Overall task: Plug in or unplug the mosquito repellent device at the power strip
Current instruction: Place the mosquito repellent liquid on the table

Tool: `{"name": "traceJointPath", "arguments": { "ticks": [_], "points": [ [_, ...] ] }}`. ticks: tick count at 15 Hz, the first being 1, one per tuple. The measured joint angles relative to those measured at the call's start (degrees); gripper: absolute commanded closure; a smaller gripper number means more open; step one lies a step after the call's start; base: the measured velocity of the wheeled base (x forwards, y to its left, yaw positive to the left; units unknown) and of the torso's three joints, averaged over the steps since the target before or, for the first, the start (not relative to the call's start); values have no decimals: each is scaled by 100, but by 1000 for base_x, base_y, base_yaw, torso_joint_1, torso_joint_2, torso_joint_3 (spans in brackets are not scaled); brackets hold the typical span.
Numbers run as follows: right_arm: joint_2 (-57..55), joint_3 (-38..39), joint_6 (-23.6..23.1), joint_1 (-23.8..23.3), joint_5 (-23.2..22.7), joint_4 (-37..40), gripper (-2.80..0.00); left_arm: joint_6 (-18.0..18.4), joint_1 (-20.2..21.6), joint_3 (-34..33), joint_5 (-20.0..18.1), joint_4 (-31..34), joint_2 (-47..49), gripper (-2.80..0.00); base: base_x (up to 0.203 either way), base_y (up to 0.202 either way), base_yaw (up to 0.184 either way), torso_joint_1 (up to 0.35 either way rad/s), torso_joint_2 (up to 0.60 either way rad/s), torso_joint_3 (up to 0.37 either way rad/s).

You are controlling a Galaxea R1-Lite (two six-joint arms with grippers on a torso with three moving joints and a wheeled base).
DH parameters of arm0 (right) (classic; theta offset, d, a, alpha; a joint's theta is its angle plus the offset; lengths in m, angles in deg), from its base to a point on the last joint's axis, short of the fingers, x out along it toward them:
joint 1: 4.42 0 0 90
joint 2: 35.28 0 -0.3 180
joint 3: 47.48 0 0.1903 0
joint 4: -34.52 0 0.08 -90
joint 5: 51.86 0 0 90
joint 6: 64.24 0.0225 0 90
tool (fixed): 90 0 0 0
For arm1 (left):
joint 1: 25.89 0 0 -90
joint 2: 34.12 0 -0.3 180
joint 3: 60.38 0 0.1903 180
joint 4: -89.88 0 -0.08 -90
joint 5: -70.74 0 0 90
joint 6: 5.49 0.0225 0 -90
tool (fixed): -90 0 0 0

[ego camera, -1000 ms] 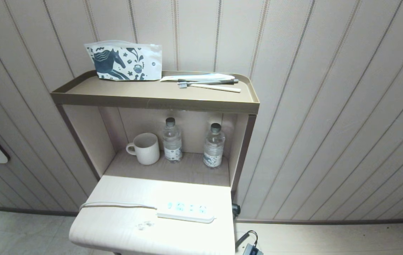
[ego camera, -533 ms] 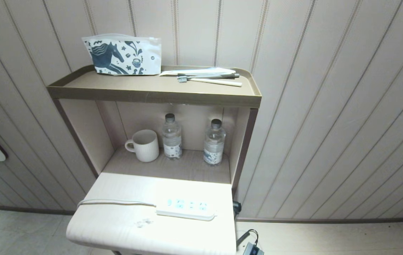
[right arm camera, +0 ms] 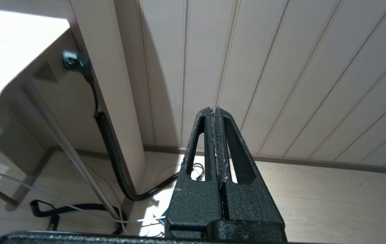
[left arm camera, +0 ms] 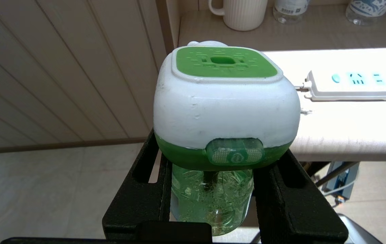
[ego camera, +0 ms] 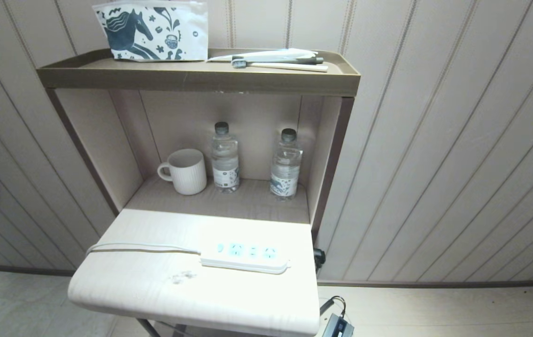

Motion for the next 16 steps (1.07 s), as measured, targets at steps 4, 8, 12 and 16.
{"name": "traceJointPath", "arguments": {
  "ticks": [4, 8, 12, 16],
  "points": [
    [0, 0, -5, 1, -1, -1, 0, 2, -2, 190, 23, 4, 0, 0, 0, 0, 0, -216, 502, 289],
    [0, 0, -11, 2, 2, 0, 0, 2, 1, 284, 48, -16, 11, 0, 0, 0, 0, -188, 482, 284],
    [0, 0, 20, 2, 2, 7, 0, 0, 1, 686, -30, -18, 234, 0, 0, 0, 0, -50, 140, 85],
    [0, 0, 22, 2, 2, 2, 0, -107, -2, 979, -193, -123, 827, 0, 0, 0, 0, -2, 8, 5]
  ]
}}
